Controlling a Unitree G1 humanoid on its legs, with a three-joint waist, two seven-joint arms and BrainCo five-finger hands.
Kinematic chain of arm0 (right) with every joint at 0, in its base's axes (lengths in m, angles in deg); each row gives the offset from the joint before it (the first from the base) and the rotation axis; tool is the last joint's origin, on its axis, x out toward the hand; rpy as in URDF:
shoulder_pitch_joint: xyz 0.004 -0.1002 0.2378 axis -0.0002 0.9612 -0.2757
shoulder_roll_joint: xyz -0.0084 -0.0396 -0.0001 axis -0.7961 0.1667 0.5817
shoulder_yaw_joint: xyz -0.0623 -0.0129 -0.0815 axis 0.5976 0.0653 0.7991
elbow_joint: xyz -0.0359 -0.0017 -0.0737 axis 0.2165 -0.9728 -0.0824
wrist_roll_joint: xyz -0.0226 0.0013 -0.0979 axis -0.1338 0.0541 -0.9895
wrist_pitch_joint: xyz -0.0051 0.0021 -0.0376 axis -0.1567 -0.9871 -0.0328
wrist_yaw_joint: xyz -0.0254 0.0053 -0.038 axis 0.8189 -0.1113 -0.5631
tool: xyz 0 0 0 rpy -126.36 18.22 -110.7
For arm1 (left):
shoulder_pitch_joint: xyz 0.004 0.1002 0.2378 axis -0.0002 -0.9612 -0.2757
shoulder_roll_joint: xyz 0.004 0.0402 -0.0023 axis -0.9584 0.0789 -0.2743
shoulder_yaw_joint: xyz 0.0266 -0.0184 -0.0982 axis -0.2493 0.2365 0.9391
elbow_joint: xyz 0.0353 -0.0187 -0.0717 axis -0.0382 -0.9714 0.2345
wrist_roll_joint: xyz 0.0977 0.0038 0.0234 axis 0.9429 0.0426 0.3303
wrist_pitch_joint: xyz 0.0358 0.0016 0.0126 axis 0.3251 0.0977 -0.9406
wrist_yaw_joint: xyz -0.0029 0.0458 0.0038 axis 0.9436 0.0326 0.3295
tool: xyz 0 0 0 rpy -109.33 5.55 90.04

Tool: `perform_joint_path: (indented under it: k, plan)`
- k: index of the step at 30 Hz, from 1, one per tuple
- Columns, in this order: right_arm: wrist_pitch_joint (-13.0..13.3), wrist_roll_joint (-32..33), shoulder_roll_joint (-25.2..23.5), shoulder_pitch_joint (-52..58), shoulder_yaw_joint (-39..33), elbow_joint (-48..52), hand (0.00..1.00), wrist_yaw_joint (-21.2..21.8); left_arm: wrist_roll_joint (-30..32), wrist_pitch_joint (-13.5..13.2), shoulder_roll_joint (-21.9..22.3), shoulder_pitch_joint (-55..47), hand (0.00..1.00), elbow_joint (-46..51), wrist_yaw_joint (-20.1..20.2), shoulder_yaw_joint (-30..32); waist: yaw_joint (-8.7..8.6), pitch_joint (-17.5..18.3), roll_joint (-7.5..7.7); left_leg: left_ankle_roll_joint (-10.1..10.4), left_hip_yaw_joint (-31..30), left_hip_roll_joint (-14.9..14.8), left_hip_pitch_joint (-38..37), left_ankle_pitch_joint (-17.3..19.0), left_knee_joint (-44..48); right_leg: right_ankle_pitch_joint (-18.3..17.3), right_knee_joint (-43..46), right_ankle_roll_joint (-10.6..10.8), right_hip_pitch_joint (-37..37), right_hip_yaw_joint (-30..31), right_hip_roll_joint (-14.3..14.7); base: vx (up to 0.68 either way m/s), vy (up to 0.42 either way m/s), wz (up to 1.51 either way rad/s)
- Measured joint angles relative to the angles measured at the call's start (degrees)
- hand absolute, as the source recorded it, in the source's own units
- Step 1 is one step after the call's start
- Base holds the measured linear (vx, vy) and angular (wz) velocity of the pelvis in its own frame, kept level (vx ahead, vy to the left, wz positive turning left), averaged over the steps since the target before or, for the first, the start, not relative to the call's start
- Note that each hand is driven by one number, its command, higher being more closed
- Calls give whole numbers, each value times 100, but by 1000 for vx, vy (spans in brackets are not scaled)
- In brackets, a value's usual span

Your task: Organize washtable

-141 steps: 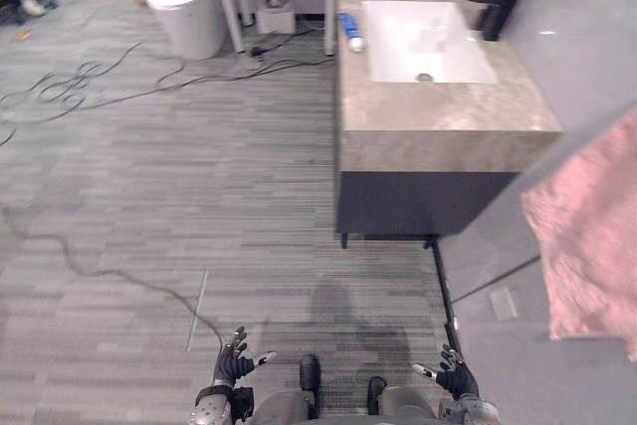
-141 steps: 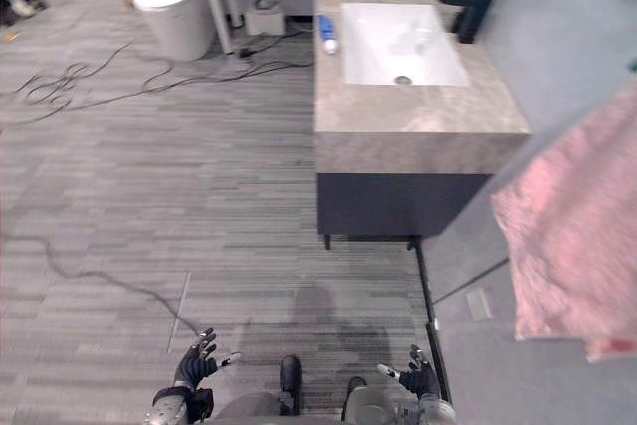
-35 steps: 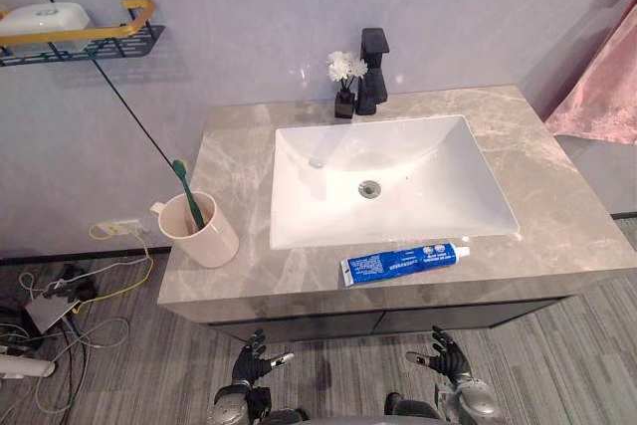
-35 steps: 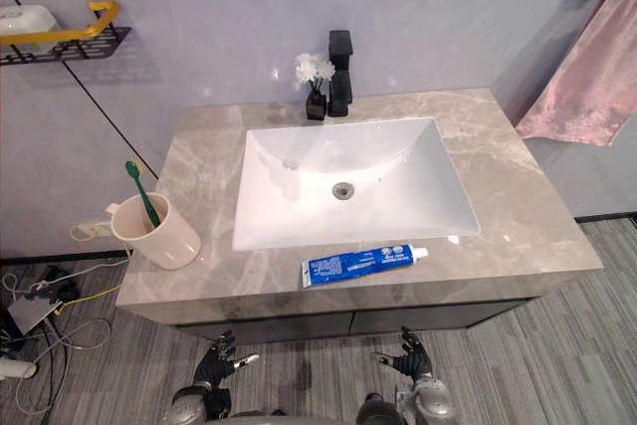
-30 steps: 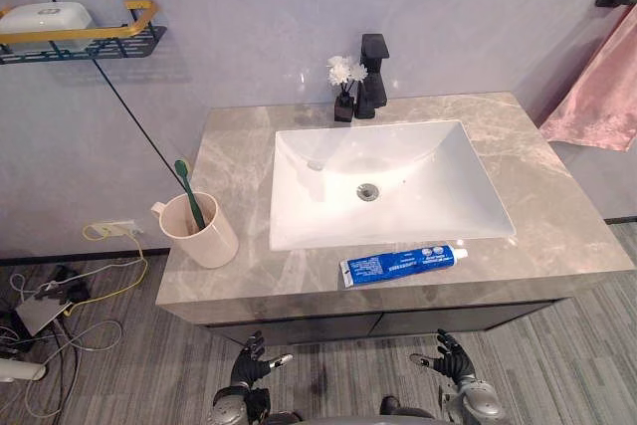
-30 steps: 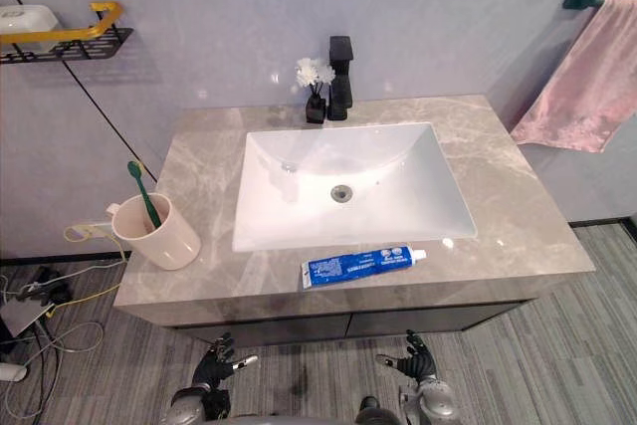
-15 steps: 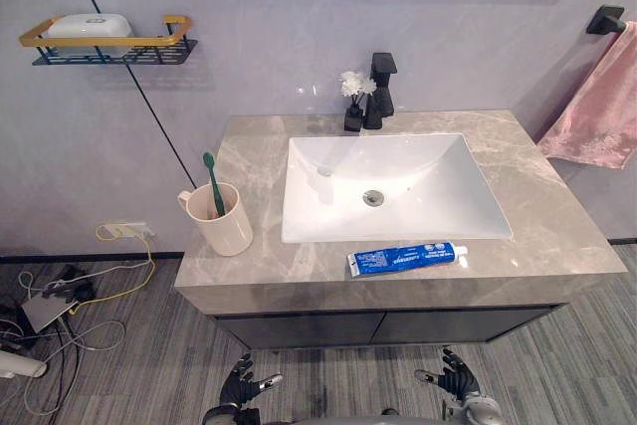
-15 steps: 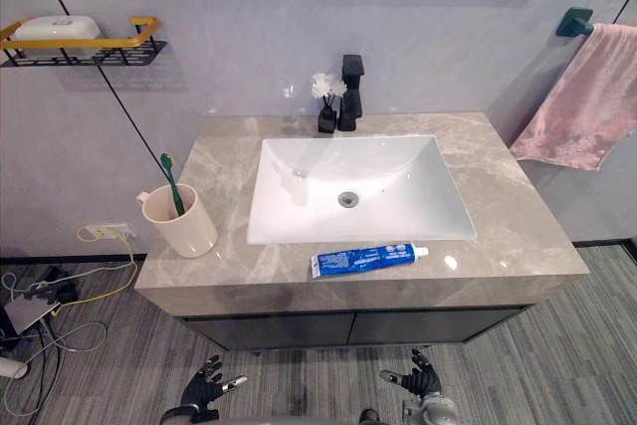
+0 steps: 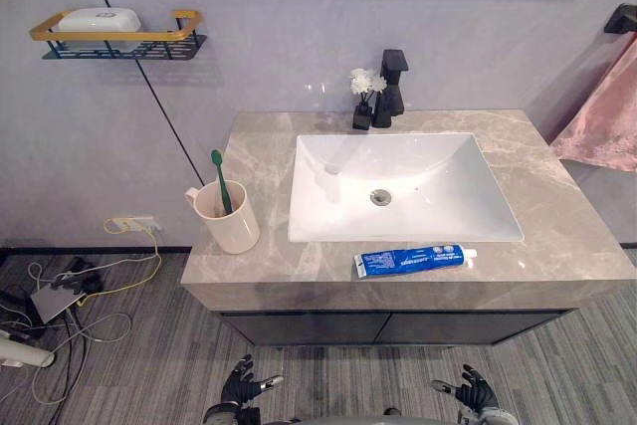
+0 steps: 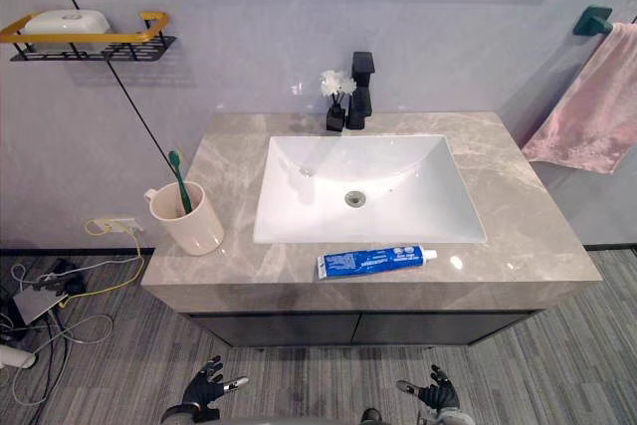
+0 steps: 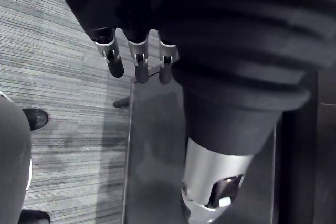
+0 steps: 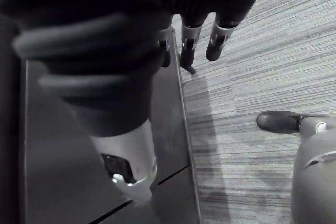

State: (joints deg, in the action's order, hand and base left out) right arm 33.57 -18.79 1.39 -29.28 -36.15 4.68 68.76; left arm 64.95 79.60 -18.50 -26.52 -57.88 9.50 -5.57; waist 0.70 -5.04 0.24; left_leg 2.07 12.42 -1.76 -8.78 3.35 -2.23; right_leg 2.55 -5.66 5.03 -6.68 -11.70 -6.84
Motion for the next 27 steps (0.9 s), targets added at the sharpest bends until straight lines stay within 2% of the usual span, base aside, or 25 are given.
perform_joint_path:
  k: [4, 10, 13, 16, 21, 23, 27]
  plan:
    - [0, 2, 46, 0, -20, 0, 0, 2, -9, 0, -46, -7, 0, -3, -3, 151, -2, 1, -3, -1, -38, 4, 10, -1, 0, -11, 0, 16, -11, -53, -7, -14, -9, 5]
    - [1, 103, 227, -59, -395, 1, 0, 19, -75, 5, -386, -4, 0, 80, -25, 1304, 4, 4, -20, -13, -135, 25, 10, -54, -93, -21, 0, 26, -21, -147, -19, -11, -10, 8]
    - [2, 102, 340, -102, -451, 21, 0, 29, -128, 10, -622, -11, 0, 529, -143, 2011, 12, 4, -20, -13, -155, 33, 17, -54, -94, -23, 0, 28, -24, -177, -29, -19, -9, 5]
    - [9, 101, 350, -51, -456, 277, 0, 33, -250, 0, -698, -68, 0, 1773, -378, 2611, 21, 8, -30, -28, -247, 60, 71, -64, -90, -32, 0, 35, -22, -259, -59, -25, -9, 14]
    - [28, 95, 338, 75, -459, 535, 0, 37, -186, -9, -692, -141, 0, 3954, -674, 3079, 39, 63, -111, -34, -354, 83, 137, -66, -91, -46, 1, 55, -18, -383, -118, -11, -5, 13]
    - [28, 96, 306, 86, -457, 535, 0, 45, 61, -19, -691, -112, 0, 4750, -815, 3205, 42, 75, -138, -37, -386, 88, 152, -69, -91, -45, 1, 55, -21, -412, -126, -5, -8, 10]
    - [28, 97, 203, 139, -453, 519, 0, 152, 965, -68, -632, 43, 0, 6397, -1126, 3167, 59, 76, -164, -38, -467, 86, 190, -69, -47, -47, 2, 55, -86, -467, -131, -7, -14, 11]
